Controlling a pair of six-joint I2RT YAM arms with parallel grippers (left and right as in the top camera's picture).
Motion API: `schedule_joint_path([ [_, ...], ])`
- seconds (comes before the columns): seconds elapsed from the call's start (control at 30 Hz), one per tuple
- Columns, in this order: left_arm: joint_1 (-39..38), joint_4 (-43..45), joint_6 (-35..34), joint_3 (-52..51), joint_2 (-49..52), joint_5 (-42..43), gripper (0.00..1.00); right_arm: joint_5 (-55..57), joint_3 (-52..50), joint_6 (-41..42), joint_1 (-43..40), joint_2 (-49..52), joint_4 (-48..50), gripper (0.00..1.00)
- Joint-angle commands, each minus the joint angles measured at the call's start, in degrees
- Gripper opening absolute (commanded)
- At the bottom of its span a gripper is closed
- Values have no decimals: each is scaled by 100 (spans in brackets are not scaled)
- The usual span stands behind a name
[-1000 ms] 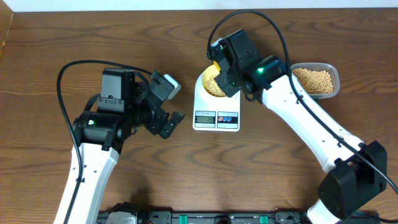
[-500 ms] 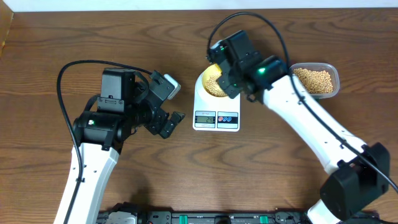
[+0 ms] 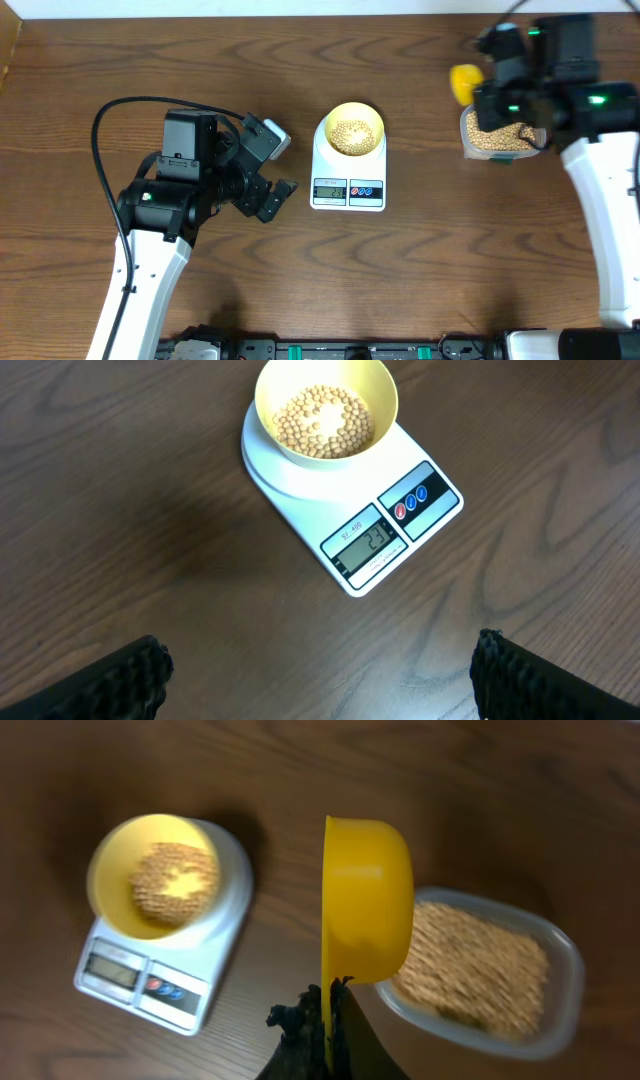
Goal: Scoop item into bowl and weigh 50g on scale
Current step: 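Move the empty scoop back to the soybean tub with the right gripper, then scoop soybeans again from the tub with the right gripper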
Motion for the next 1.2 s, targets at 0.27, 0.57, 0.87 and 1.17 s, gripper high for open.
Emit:
schedule_joint_path([
  [0.27,26,-7,96,-15,33,74,98,254,63,98,-1123,765,-365,1],
  [0.57,26,-7,94,-15,33,74,98,551,61,94,-1239,1338,-579,1],
  [0.87,26,-7,96,-15,33,74,97,573,59,79,-1335,1598,-599,1],
  [1.17,26,-7,94,-15,33,74,98,544,-44,79,-1473,1606,-420,1],
])
